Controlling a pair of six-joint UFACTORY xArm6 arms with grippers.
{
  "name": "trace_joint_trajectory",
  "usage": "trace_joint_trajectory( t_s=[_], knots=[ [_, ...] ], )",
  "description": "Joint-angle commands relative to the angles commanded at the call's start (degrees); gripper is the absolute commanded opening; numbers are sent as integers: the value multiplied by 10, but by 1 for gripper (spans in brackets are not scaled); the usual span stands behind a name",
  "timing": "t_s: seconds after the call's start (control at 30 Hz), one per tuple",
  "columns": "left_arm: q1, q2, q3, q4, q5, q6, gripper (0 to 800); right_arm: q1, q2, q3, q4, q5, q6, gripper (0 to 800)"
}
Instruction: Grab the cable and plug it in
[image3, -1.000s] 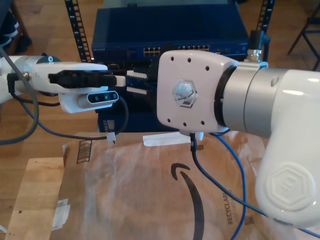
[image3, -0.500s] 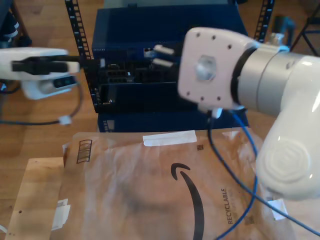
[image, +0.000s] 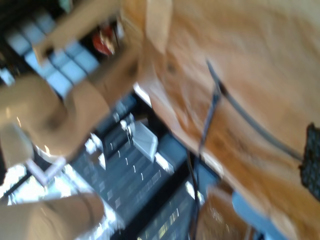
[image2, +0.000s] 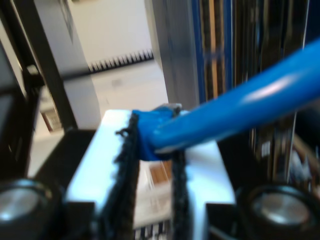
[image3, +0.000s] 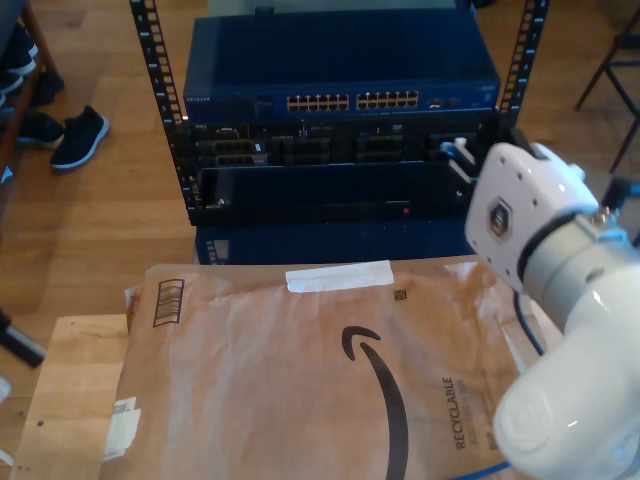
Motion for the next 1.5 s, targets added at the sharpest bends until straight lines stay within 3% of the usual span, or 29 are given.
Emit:
trace_joint_trajectory(
  t_s=[0.17, 0.37, 0.47, 0.53, 0.63, 0.8, 1.07, 1.37, 1.5],
  knots=[
    [63, -97, 111, 55, -40, 129, 798, 105, 91, -19, 125, -161, -114, 2],
    [149, -220, 218, 159, -55, 290, 798, 146, 144, -44, 197, -200, -123, 2],
    [202, -249, 283, 212, -83, 356, 799, 146, 168, -57, 217, -236, -126, 2],
    [249, -263, 324, 244, -145, 381, 799, 146, 191, -60, 217, -258, -125, 1],
    [310, -269, 372, 262, -246, 413, 799, 146, 204, -61, 218, -264, -124, 1],
    [408, -269, 415, 262, -309, 518, 799, 145, 206, -69, 219, -263, -124, 1],
    [437, -269, 485, 277, -424, 527, 799, 144, 303, -163, 220, -259, -124, 1],
    [478, -271, 494, 276, -461, 571, 799, 128, 371, -258, 218, -215, -124, 1],
    [479, -270, 496, 273, -466, 615, 799, 123, 385, -265, 218, -208, -124, 1]
  ],
)
